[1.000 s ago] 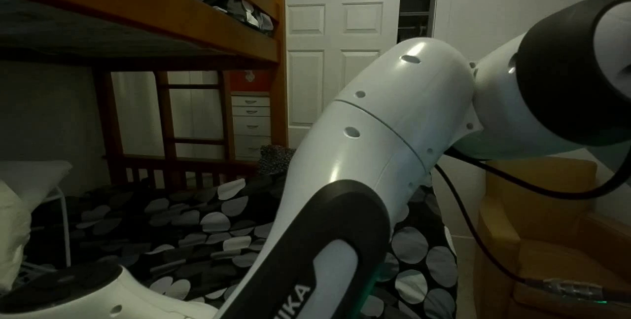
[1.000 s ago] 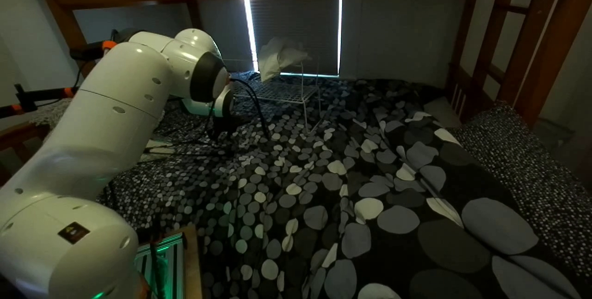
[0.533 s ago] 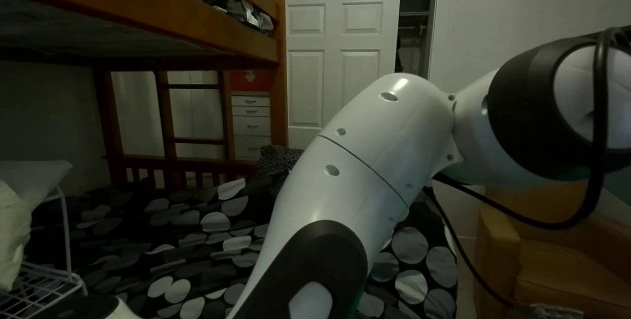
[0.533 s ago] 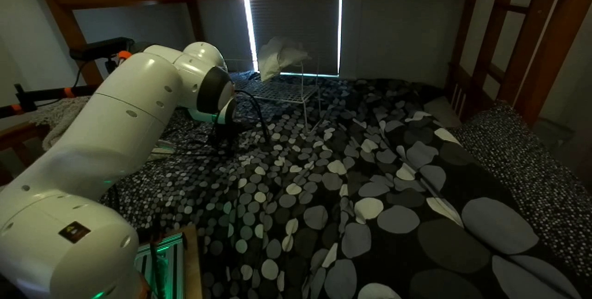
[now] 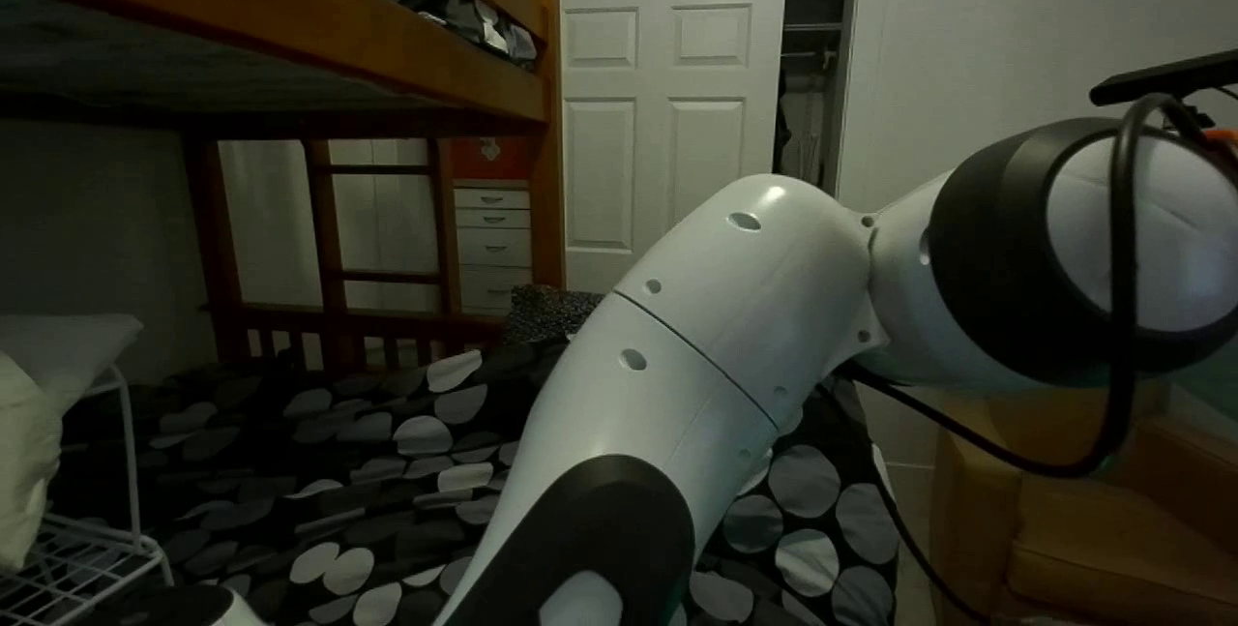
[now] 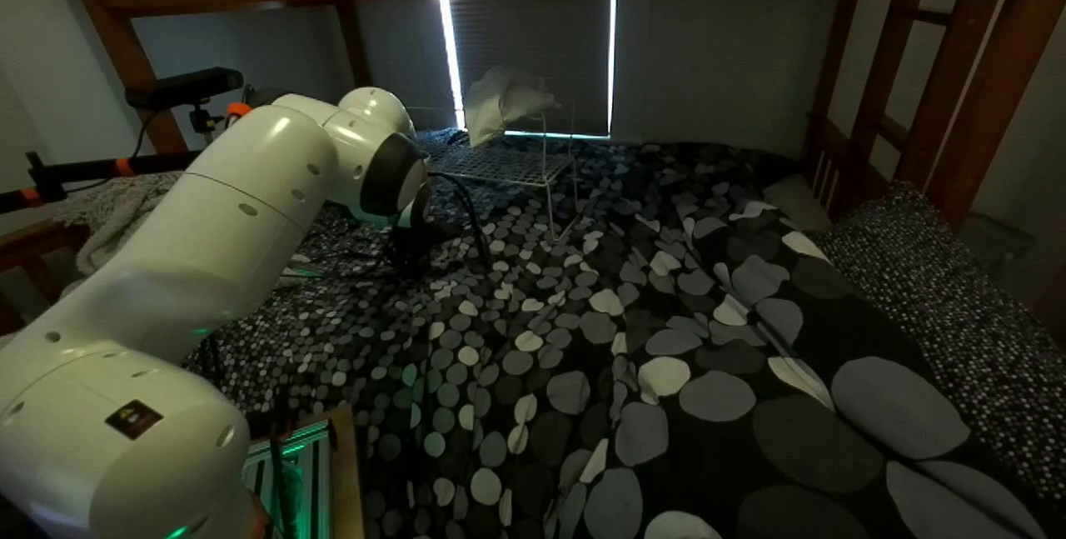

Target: Pick up the black coat hanger and put it on the bottom white rack

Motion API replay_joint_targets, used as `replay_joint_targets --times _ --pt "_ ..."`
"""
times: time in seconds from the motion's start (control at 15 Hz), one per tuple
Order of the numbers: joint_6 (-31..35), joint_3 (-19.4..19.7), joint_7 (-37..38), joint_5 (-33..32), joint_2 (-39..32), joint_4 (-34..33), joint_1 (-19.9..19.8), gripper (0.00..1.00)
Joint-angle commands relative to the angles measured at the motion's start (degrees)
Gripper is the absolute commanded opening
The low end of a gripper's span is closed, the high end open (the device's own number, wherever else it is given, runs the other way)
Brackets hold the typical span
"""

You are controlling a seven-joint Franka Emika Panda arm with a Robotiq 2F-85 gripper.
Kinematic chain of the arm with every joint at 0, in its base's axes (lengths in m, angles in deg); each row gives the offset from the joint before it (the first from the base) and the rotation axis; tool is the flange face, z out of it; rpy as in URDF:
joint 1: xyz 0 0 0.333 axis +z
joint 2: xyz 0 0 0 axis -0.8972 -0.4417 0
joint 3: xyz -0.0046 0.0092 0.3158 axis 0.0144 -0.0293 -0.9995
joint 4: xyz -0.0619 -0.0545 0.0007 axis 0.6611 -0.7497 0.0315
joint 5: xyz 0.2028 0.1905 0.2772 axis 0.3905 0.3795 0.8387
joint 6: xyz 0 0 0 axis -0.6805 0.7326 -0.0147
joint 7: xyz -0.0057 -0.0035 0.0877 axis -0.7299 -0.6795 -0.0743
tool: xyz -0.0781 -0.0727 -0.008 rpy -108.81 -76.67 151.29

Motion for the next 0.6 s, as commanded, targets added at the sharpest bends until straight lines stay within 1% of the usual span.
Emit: replay_joint_targets --times 0.0,0.07,0.27,0.4,0.53 --pt "-0.4 0.0 0.0 0.4 2.7 1.5 -0.7 0.01" --pt "-0.2 -0.2 0.0 0.6 3.3 2.0 -1.0 0.00" --pt "1.2 -1.6 0.4 2.1 5.8 4.0 -3.1 0.03" --pt "4.1 -2.7 2.2 3.8 9.2 7.4 -4.9 0.03" --pt "9.1 -2.2 7.1 4.9 13.2 12.1 -6.1 0.03"
